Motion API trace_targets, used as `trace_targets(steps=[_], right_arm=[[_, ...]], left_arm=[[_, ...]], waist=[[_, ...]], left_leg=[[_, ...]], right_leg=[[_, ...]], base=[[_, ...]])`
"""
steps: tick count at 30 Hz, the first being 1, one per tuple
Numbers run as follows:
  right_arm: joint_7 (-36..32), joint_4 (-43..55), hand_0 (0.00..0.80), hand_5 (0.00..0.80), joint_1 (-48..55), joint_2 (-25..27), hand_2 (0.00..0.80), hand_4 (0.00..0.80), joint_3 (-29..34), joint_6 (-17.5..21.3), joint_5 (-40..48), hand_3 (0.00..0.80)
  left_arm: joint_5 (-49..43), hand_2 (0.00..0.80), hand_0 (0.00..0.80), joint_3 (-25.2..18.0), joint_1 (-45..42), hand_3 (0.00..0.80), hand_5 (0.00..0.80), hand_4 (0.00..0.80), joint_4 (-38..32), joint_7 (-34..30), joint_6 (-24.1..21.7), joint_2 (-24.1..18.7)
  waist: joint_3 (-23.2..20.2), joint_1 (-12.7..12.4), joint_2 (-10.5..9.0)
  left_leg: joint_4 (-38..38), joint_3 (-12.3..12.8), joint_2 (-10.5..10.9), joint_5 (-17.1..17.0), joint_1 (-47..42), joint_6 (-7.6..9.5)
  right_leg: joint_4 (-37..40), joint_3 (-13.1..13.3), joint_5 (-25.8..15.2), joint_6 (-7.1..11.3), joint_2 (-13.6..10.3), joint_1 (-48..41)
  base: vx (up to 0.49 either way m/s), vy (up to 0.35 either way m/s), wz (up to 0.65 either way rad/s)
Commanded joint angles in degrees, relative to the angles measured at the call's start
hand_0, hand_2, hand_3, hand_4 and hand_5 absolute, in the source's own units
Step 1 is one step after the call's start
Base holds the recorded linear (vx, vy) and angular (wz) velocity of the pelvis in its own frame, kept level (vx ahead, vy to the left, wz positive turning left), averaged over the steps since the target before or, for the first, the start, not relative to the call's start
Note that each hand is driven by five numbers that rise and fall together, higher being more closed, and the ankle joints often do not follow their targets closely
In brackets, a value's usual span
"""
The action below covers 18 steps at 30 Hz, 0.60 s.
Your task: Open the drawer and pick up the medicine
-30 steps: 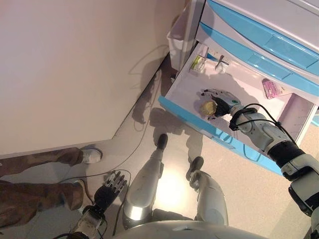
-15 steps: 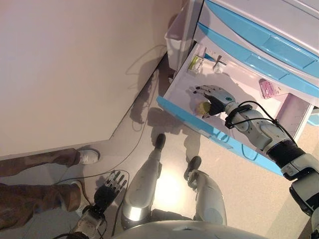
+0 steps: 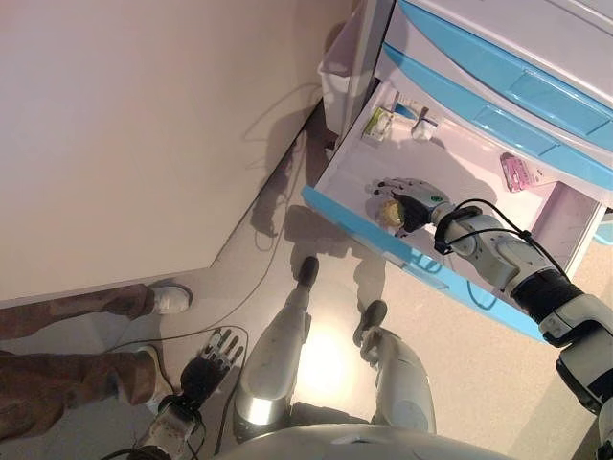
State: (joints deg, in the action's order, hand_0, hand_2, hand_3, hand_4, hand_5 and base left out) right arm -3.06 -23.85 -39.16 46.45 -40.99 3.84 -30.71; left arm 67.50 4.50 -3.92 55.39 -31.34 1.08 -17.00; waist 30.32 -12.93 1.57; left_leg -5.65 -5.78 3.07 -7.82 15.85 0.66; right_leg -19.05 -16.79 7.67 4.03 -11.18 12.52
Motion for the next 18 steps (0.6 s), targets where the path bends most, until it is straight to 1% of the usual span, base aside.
trace_targets(steps=[1,7,8,10,12,18], right_arm=[[0.20,-0.17,0.000,0.000,-1.58,0.28,0.000,0.000,-3.39,0.80,-0.71,0.000],[0.61,-0.99,0.000,0.000,-1.39,-0.37,0.000,0.000,-3.56,0.68,-1.13,0.000],[0.59,-1.06,0.044,0.044,-1.37,-0.39,0.044,0.044,-3.53,0.76,-1.18,0.044],[0.56,-1.09,0.533,0.533,-1.25,-0.43,0.533,0.533,-3.47,0.70,-1.33,0.533],[0.69,-1.17,0.800,0.800,-1.21,-0.54,0.800,0.800,-3.45,0.70,-1.26,0.800],[0.68,-1.03,0.800,0.800,-1.10,-0.56,0.800,0.800,-3.19,1.36,-0.98,0.800]], left_arm=[[-0.05,0.000,0.000,0.17,-0.95,0.000,0.000,0.000,1.07,-0.87,-0.32,-2.74],[-0.12,0.000,0.000,0.25,-0.58,0.000,0.000,0.000,0.83,-0.45,-0.12,-2.85],[-0.16,0.000,0.000,0.28,-0.56,0.000,0.000,0.000,0.82,-0.46,-0.12,-2.90],[-0.20,0.000,0.000,0.25,-0.64,0.000,0.000,0.000,0.96,-0.64,-0.13,-2.90],[-0.11,0.000,0.000,0.14,-0.69,0.000,0.000,0.000,1.23,-0.85,-0.24,-2.90],[-0.34,0.000,0.000,0.18,-0.78,0.000,0.000,0.000,0.86,-0.83,-0.45,-2.81]], waist=[[-1.92,-1.40,-2.00],[-1.85,-1.45,-2.00],[-1.87,-1.45,-2.02],[-1.93,-1.51,-2.00],[-1.89,-1.52,-2.01],[-1.95,-1.53,-2.00]], left_leg=[[-8.02,2.02,-1.95,10.09,1.15,-1.29],[-7.88,1.81,-1.92,10.10,1.11,-1.27],[-7.87,1.79,-1.92,10.12,1.10,-1.27],[-7.92,1.74,-1.82,10.15,1.15,-1.25],[-8.08,1.68,-1.76,10.20,1.20,-1.23],[-7.88,1.70,-1.85,10.17,1.00,-1.25]], right_leg=[[5.36,0.98,-7.32,2.85,-1.82,1.00],[5.35,0.98,-7.32,2.86,-1.71,1.10],[5.36,1.00,-7.31,2.86,-1.69,1.08],[5.46,0.96,-7.31,2.86,-1.71,1.02],[5.43,1.00,-7.31,2.82,-1.71,1.05],[5.39,0.95,-7.23,2.79,-1.68,0.97]], base=[[0.000,0.000,0.00],[0.000,0.000,0.00],[0.000,0.000,0.00],[0.000,0.000,0.00],[0.000,0.000,0.00],[0.000,0.000,0.00]])
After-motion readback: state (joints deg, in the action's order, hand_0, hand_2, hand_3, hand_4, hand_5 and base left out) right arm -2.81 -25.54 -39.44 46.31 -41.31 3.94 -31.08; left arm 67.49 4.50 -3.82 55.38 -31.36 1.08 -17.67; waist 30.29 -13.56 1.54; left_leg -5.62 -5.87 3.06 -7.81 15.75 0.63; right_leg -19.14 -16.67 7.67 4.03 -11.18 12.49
